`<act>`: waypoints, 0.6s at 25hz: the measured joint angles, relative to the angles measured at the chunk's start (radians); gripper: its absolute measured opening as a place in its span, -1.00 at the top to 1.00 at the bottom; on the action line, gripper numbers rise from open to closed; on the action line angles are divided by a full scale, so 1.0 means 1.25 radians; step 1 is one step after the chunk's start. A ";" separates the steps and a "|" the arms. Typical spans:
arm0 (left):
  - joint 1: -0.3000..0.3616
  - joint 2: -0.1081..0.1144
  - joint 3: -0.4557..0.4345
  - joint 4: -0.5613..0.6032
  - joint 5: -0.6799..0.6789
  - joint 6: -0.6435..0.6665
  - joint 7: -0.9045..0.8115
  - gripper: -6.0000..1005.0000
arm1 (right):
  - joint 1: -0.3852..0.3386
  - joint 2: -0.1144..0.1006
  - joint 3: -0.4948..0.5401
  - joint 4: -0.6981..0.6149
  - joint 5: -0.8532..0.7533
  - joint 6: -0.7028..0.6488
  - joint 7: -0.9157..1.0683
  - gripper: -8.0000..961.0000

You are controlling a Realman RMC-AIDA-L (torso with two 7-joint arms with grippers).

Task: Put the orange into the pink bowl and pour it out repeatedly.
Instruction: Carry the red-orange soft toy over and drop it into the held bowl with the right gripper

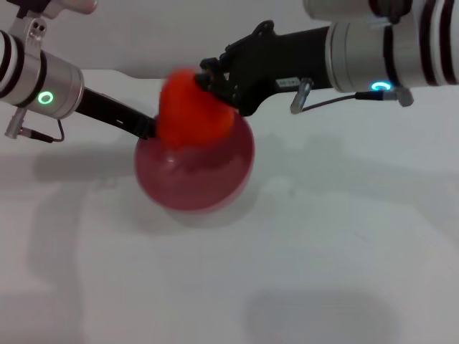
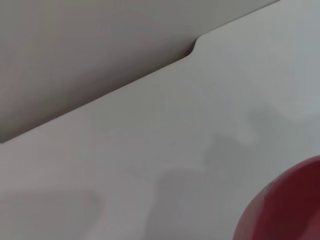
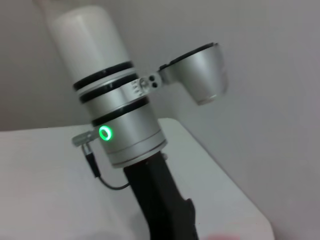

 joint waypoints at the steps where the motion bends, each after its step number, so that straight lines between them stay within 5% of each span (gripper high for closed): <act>1: -0.001 0.000 0.000 0.000 0.000 -0.001 0.000 0.86 | 0.000 0.000 -0.003 0.003 0.000 0.000 -0.009 0.85; 4: -0.001 -0.001 0.002 0.000 0.001 -0.001 0.000 0.86 | -0.002 0.000 -0.004 0.003 0.000 0.000 -0.012 0.85; 10: -0.002 -0.001 0.004 0.000 0.000 -0.001 0.001 0.86 | -0.020 0.002 0.006 0.003 0.002 0.021 -0.013 0.50; 13: -0.002 -0.001 0.005 0.000 0.000 -0.001 0.001 0.86 | -0.046 0.006 0.024 0.003 0.003 0.072 -0.015 0.17; 15: -0.001 -0.001 0.006 0.000 0.000 -0.004 0.001 0.86 | -0.065 0.007 0.036 0.007 0.014 0.113 -0.016 0.17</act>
